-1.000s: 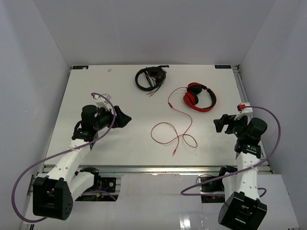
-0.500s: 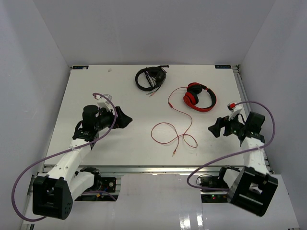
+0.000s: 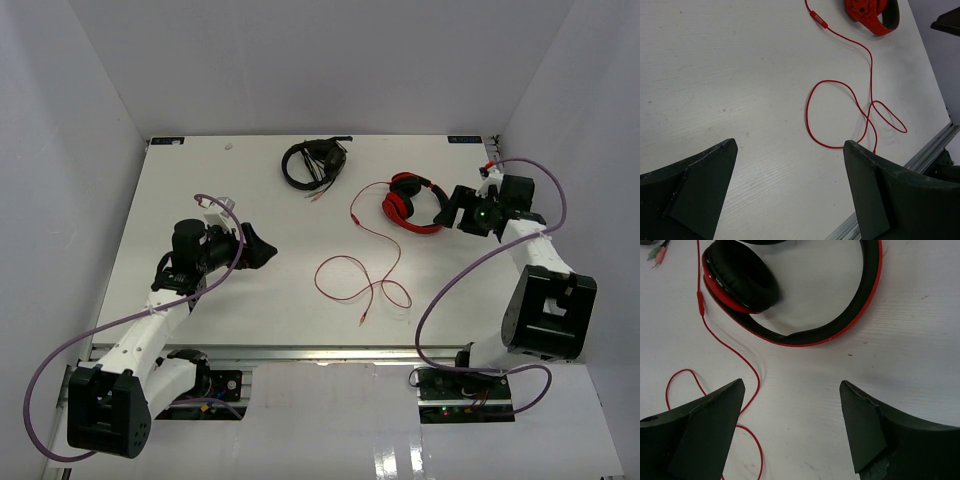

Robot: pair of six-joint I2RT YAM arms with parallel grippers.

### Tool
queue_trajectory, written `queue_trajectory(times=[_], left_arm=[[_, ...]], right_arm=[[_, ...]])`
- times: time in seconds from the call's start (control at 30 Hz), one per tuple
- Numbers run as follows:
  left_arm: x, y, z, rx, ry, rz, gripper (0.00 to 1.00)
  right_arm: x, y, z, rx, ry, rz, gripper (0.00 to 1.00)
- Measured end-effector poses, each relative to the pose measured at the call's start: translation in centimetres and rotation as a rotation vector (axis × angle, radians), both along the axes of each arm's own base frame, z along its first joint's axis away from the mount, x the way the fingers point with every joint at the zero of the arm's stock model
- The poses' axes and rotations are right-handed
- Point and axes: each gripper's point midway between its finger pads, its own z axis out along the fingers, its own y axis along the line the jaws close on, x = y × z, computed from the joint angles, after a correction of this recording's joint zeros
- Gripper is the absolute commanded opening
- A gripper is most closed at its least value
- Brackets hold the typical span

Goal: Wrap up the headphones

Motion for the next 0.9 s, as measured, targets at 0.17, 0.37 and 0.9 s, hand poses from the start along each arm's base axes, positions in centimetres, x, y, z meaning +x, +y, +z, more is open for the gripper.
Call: queue_trajectory(times=[0.17,0.37,0.9], left_arm=[[0.0,0.0,0.1,-0.001,-0.003,-0.001,0.98],[0.0,0.0,0.2,-0.002,-0.008,-0.001,0.98],[-0.1,0.0,0.3,-0.001,-0.011,-0.001,0.98]], right_arm=[[0.9,1.2,-3.6,-0.100,0.112,-0.080,0.75],[2.5,-1.7,-4.6,-0.210,0.122,-0.222,0.71],[6.4,-2.7,-8.4,-0.200,0.183,-0.320,0.49]])
